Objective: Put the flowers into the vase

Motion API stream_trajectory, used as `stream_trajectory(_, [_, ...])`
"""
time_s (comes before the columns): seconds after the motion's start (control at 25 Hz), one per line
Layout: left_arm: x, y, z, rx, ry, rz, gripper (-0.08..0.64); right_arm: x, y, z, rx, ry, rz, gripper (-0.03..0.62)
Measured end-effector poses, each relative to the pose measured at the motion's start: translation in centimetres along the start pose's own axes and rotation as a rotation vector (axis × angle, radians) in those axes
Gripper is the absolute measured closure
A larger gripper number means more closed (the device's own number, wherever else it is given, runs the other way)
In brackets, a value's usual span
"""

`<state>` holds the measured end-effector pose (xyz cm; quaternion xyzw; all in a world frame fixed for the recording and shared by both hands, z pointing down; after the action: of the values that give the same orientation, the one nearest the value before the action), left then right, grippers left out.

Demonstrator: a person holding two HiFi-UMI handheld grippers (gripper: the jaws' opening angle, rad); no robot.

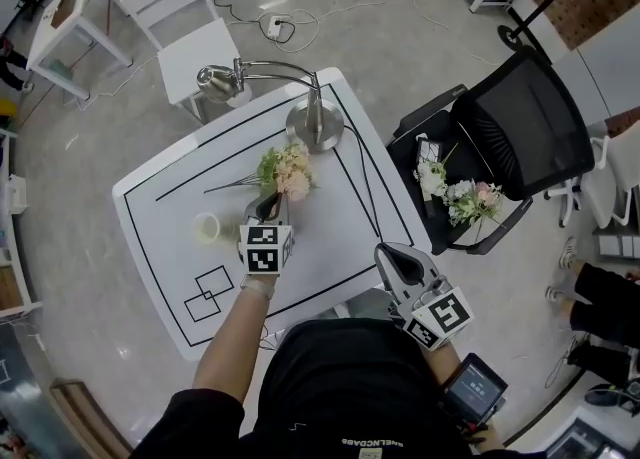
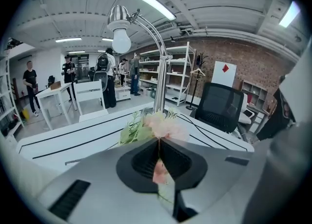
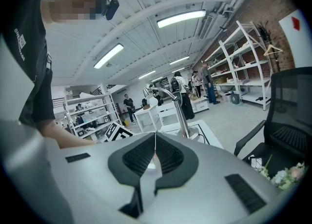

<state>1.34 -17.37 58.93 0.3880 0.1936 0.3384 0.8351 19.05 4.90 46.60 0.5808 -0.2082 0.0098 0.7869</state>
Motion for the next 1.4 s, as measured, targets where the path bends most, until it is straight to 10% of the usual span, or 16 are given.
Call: stream_trajectory(1.4, [2.0, -12.7, -15.1, 0.355, 0.154, -0.201, 0.549, -1.8, -0.4, -0.2, 0.055, -0.101, -0.004, 0.581])
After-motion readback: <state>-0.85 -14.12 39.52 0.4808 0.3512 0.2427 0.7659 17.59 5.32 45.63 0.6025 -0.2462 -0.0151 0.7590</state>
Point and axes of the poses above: the fingertips, and each gripper's own axes: z forward along the fingers, x to its right, y out of its underside, the point moved 8 cm from there along -z, backward along the fingers, and after that the axes turned 4 degrees about -y, right-handed, at the moved point
